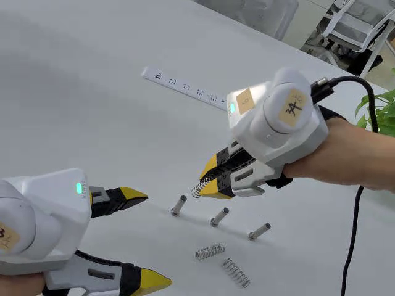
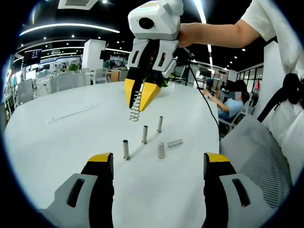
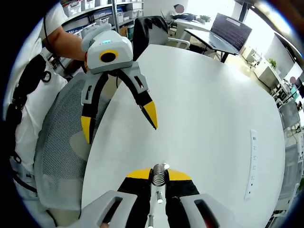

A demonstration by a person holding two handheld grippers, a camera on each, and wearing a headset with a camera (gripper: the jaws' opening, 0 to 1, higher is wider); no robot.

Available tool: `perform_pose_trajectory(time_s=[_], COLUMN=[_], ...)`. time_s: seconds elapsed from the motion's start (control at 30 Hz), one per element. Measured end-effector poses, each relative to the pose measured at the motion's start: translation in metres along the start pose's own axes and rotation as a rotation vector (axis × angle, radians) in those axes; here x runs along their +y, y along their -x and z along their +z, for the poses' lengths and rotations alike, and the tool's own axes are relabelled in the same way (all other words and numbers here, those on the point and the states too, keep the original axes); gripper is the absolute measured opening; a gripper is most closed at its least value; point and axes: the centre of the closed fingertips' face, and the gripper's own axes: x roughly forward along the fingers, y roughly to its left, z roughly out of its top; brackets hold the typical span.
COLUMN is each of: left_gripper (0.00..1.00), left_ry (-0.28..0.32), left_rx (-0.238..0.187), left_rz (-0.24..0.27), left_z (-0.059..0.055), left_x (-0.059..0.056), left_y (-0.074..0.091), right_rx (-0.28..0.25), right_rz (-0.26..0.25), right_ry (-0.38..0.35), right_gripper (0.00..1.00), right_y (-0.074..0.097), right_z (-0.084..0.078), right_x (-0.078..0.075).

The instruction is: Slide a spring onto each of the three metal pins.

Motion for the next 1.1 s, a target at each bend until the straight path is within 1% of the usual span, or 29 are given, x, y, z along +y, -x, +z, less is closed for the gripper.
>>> perform_pose_trajectory(time_s=[0.1, 0.2, 0.43, 0.8, 1.1], left_gripper=[0.8, 0.85, 0.89, 0.89, 0.88], left_ry=[0.008, 0.024, 0.037, 0.05, 0.064], left_rx=[-0.008, -0.02, -0.034, -0.041, -0.048], left_rz=[0.004, 0.016, 0.019, 0.014, 0.01], left_z=[-0.001, 0.0, 0.0, -0.002, -0.005], left_x=[0.002, 0.005, 0.007, 0.006, 0.005], left_y=[0.0, -0.001, -0.003, -0.004, -0.004], right_rx=[0.013, 0.025, 0.056, 0.081, 0.1], right_rz=[-0.004, 0.003, 0.016, 0.036, 0.042], right_ry=[-0.002, -0.006, 0.004, -0.003, 0.003], right_gripper=[0.07, 0.07, 0.07, 0.07, 0.07], right_y=[-0.007, -0.014, -0.028, -0.041, -0.048], right_z=[-0.003, -0.007, -0.012, -0.016, -0.02], right_x=[-0.005, -0.008, -0.012, -0.012, -0.014])
